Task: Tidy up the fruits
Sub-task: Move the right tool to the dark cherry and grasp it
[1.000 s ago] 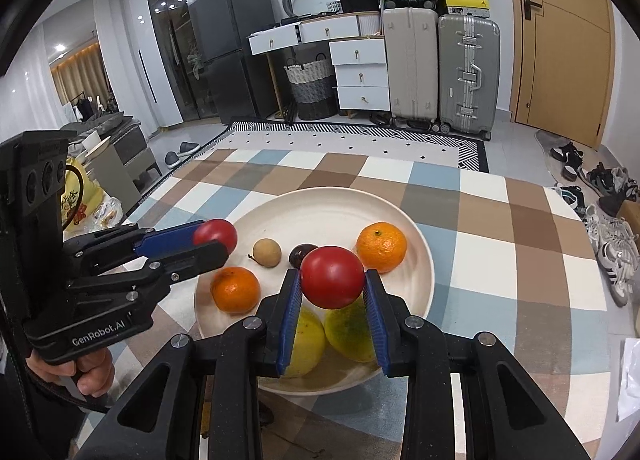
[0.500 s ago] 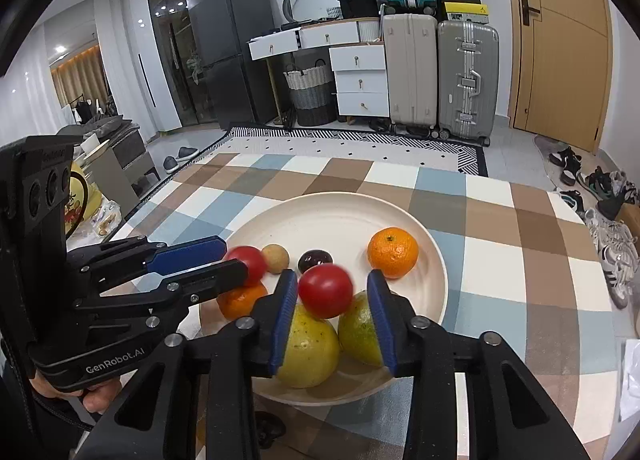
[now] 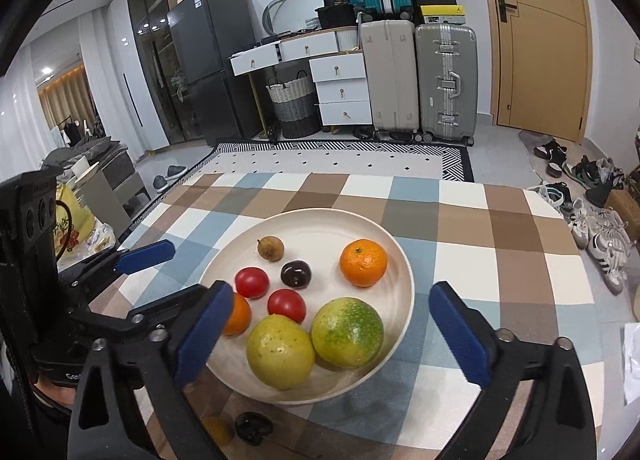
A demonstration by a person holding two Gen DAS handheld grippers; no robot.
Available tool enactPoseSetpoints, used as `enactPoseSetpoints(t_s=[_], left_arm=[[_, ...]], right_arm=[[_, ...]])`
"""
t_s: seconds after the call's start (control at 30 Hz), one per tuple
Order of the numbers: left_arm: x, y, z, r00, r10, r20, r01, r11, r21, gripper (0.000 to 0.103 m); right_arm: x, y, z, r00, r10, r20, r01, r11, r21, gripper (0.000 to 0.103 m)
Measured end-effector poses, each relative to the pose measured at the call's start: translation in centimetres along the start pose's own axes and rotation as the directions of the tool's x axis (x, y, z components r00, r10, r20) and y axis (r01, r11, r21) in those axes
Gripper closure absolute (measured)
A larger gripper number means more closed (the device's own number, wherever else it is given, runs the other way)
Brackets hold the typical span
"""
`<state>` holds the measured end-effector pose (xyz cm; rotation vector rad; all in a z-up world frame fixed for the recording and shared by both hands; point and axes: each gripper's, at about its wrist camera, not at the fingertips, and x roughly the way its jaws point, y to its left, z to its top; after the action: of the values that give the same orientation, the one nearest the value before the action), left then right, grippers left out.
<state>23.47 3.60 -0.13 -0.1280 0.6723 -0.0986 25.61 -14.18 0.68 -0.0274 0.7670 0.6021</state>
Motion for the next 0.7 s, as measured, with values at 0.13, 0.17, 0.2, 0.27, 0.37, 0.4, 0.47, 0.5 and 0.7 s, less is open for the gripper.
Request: enactPoseSetpoints(t_s=[0.13, 0.17, 0.2, 0.27, 0.37, 0.4, 0.47, 0.5, 0.7], left_arm=[[-0.9, -0.2, -0.4, 1.0, -0.002, 0.012, 0.002, 1.0, 0.001, 0.001], [-1.2, -0.4, -0.5, 1.0, -0.002, 0.011, 0.002, 1.0, 0.006, 0.001], [-1.6, -0.5, -0.6, 1.0, 0.003, 0.013, -0.003, 1.0, 0.009, 0.001], [-2.3, -0.7, -0.8, 1.0, 0.002, 0.019, -0.003, 1.0, 0.012, 0.001], [-3.7, -1.1, -1.7, 1.0, -0.001, 0.025, 0.0, 1.0, 0.023, 0.001], [-4.1, -1.3, -1.9, 1.0, 0.001, 0.03, -0.001, 1.0, 0.026, 0.001], [-5.0, -1.6, -2.5, 0.999, -0.003, 0.032, 0.002, 0.999, 0.033, 0.001], [-5.5, -1.7, -2.9, 0.999, -0.001, 0.033, 0.0, 0.999, 0.039, 0.001], [-7.2, -1.9, -4.7, 1.0, 0.001, 0.029, -0.002, 1.0, 0.031, 0.001]], right_arm=[[-0.7, -0.1, -0.1, 1.0, -0.004, -0.01, 0.004, 1.0, -0.007, 0.001], [-0.9, -0.1, -0.3, 1.0, -0.002, -0.018, 0.002, 1.0, -0.011, 0.001], [-1.1, -0.1, -0.5, 1.0, -0.002, -0.022, 0.002, 1.0, -0.014, 0.001], [-1.5, 0.0, -1.3, 1.0, -0.004, -0.027, 0.004, 1.0, -0.02, 0.001], [-2.0, 0.3, -2.4, 0.999, -0.012, -0.044, 0.011, 0.999, -0.039, 0.001], [-2.2, 0.4, -2.6, 0.999, -0.016, -0.046, 0.014, 0.999, -0.044, 0.001], [-2.7, 0.5, -3.2, 0.999, -0.018, -0.045, 0.016, 0.999, -0.047, 0.001], [-3.1, 0.6, -3.5, 0.999, -0.014, -0.045, 0.012, 0.999, -0.048, 0.001], [-5.0, 1.3, -5.1, 1.0, 0.005, -0.027, -0.007, 0.998, -0.067, 0.001]])
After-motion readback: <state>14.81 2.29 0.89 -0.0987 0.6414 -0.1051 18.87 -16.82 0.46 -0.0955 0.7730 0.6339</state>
